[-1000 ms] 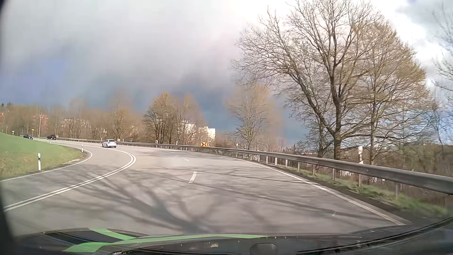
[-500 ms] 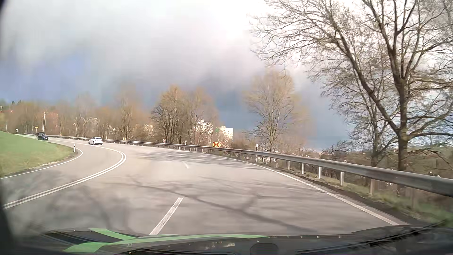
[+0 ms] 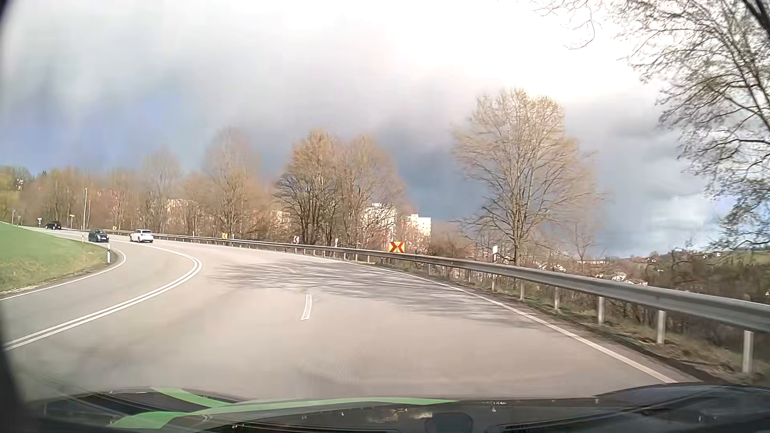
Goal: Follow the waypoints while adhering to traffic rules and regulations
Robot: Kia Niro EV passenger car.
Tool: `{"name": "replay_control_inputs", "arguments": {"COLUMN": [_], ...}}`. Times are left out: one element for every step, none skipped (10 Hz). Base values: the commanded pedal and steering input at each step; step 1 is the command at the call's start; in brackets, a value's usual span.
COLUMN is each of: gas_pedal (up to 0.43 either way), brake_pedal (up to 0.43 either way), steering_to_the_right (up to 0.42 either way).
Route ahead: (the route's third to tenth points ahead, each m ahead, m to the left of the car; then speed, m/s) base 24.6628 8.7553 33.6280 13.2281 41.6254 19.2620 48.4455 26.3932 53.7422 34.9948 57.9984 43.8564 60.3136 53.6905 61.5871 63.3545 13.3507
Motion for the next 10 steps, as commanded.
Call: {"name": "replay_control_inputs", "arguments": {"gas_pedal": [0.138,0.138,0.138,0.138,0.15,0.15,0.15,0.157,0.157,0.157], "brake_pedal": [0.0,0.0,0.0,0.0,0.0,0.0,0.0,0.0,0.0,0.0], "steering_to_the_right": [-0.063,-0.065,-0.067,-0.069,-0.072,-0.073,-0.074,-0.076,-0.078,-0.08]}}
